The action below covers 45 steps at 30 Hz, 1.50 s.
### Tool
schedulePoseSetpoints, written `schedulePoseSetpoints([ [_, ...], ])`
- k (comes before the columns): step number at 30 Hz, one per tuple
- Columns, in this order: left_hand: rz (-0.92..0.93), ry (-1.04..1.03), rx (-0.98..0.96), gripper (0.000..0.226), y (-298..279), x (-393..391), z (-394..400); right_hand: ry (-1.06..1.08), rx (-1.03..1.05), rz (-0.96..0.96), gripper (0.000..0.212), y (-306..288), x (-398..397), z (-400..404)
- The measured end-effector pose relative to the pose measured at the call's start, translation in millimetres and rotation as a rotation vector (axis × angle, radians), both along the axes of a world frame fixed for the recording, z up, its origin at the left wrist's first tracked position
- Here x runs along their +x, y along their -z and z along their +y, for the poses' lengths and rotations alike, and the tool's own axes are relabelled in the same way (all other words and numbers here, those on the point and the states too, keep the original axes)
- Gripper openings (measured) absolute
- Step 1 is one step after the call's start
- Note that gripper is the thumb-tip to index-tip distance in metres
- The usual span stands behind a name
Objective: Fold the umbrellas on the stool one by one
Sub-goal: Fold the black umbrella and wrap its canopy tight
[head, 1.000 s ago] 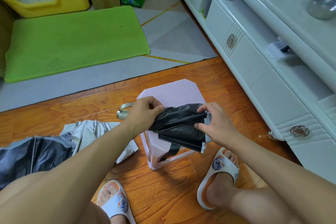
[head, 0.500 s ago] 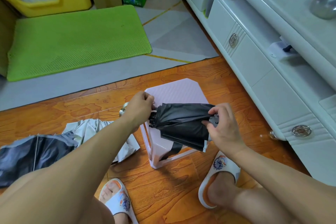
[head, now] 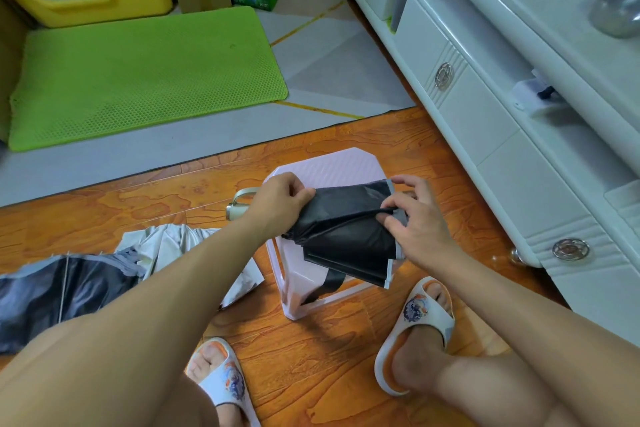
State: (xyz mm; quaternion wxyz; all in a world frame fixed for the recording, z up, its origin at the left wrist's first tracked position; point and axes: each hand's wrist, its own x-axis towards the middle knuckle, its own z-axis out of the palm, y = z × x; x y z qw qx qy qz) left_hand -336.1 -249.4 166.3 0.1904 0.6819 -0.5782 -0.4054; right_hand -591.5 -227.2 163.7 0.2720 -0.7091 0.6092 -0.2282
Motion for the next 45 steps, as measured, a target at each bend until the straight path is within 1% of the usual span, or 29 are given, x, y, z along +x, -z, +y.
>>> schedulePoseSetpoints([
  [1,-0.086,0.017,-0.017,0.028,2,-2,-2,0.009,0.019,-0.009,0.009,0,1,-3],
  [2,-0.120,0.013,-0.032,0.029,2,-4,-3,0.018,0.037,-0.018,0.010,0,1,-6],
  [3,-0.103,0.004,-0.034,0.030,1,-5,-4,0.026,0.051,-0.025,0.010,-1,1,-9],
  [6,0.125,-0.034,0.056,0.033,-5,0,-6,0.024,0.069,-0.041,0.010,-2,0,-9],
  [7,0.181,-0.020,0.099,0.030,-6,5,-6,0.017,0.067,-0.043,0.011,-2,-1,-8],
  [9,0.229,0.026,0.154,0.021,-6,13,-5,0.018,0.102,-0.063,0.013,-3,-2,-6],
  [13,0.312,0.022,0.182,0.012,-3,22,-5,0.063,0.275,-0.131,0.016,-10,-4,-12],
  [15,0.284,0.026,0.148,0.011,-5,19,-3,0.085,0.285,-0.120,0.016,-11,-3,-12],
  [16,0.258,0.020,0.116,0.011,-7,15,-2,0.106,0.256,-0.091,0.015,-10,-1,-10],
  [19,0.164,-0.025,0.005,0.012,-15,3,3,0.184,0.082,0.004,0.013,-5,7,4],
  [21,0.119,-0.046,-0.034,0.014,-17,-2,5,0.196,0.019,0.034,0.013,-4,11,8],
  [26,0.086,-0.059,-0.042,0.014,-21,-5,6,0.233,0.143,-0.020,0.015,-11,10,5],
  [30,0.067,-0.054,-0.063,0.014,-23,-7,9,0.236,0.151,-0.015,0.013,-13,11,7],
  [36,0.098,-0.056,-0.073,0.013,-24,-8,10,0.259,0.157,-0.047,0.011,-17,11,8],
  [45,0.230,-0.103,-0.004,0.015,-22,-4,11,0.256,0.145,-0.047,0.012,-18,12,8],
])
